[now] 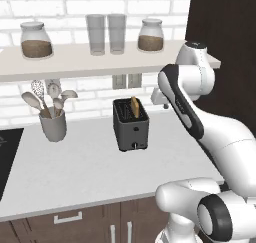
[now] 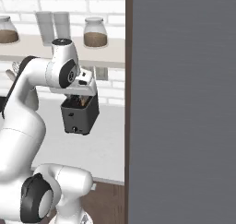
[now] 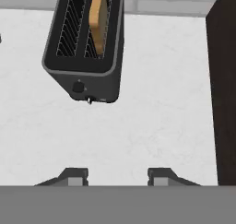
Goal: Start the toaster. Once the lever pops up, take the bread to the plate on the dining counter.
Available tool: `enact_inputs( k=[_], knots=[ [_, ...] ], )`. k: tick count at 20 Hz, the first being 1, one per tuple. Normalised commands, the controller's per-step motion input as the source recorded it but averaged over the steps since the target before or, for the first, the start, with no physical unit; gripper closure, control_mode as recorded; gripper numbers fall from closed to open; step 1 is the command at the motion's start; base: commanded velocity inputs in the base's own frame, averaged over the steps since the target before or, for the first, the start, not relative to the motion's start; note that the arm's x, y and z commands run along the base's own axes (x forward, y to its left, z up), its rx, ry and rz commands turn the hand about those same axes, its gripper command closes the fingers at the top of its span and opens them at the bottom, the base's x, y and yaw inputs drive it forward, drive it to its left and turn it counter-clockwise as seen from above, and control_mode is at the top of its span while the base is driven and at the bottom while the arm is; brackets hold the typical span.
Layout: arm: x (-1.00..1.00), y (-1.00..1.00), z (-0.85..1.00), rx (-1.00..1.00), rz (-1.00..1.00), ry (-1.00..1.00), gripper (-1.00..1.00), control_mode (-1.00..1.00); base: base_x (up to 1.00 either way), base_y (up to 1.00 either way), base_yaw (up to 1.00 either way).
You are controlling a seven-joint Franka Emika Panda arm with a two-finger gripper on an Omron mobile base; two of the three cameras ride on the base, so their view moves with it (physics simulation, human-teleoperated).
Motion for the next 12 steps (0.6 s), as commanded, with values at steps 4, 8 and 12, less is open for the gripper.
enact_inputs(
  k=[4, 8, 12],
  knots=[
    [-0.11, 0.0, -0.03, 0.01, 0.0, 0.0, -1.0, -1.0, 0.0, 0.0, 0.0],
    [-0.49, 0.38, -0.65, -0.07, 0.0, 0.05, -1.0, -1.0, 0.0, 0.0, 0.0],
    [-0.09, 0.93, -0.66, -0.03, 0.0, 0.0, -1.0, -1.0, 0.0, 0.0, 0.0]
  ],
)
